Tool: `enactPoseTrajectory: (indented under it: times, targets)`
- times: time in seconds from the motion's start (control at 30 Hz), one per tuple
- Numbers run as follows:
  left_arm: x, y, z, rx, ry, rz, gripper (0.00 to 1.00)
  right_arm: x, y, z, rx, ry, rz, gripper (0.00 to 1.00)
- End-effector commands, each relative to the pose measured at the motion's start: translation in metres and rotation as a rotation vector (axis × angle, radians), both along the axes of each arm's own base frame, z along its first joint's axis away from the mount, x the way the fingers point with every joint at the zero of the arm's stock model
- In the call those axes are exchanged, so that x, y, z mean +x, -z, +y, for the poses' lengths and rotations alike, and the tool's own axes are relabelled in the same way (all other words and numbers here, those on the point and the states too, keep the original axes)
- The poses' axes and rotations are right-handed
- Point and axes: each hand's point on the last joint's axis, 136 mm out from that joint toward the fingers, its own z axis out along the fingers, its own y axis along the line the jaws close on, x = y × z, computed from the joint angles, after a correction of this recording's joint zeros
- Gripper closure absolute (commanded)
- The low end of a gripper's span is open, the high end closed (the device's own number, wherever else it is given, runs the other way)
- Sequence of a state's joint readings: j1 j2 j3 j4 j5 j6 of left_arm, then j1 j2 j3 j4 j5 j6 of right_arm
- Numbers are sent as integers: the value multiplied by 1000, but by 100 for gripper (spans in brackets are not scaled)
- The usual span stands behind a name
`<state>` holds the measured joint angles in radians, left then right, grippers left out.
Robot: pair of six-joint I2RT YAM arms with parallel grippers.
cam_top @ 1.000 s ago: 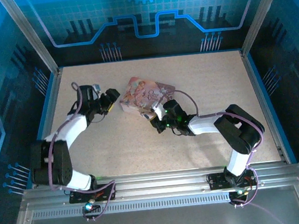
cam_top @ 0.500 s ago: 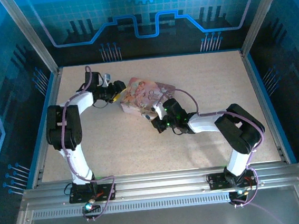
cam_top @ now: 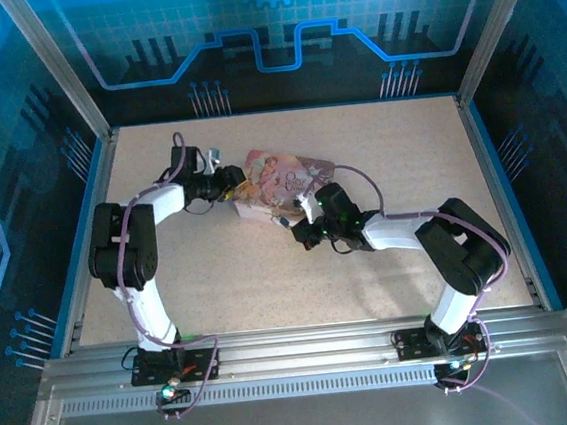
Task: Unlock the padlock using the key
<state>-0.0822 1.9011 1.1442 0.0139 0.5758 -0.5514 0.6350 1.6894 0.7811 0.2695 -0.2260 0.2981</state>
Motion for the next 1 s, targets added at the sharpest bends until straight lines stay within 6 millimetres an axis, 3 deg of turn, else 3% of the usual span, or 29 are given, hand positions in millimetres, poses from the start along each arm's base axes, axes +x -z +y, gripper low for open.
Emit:
enactPoseTrajectory:
  times: [0.0,0.2,0.4,0.6,0.97]
  targets:
    - [-29,16,-9,15,-3,75,52,-5,-6,-9,43,23,42,100]
    - [-57,23,-15,18,-62,92,53,-11,-5,-19,78,38,70,100]
    - [-77,23,-30,3,-113,104,55,-19,1,-36,78,63,99,100]
    - [-94,24,-32,17,-213,103,56,-33,13,-50,80,69,134,100]
    - [-106,32,-32,25,-264,113,56,-51,36,-67,74,78,213,100]
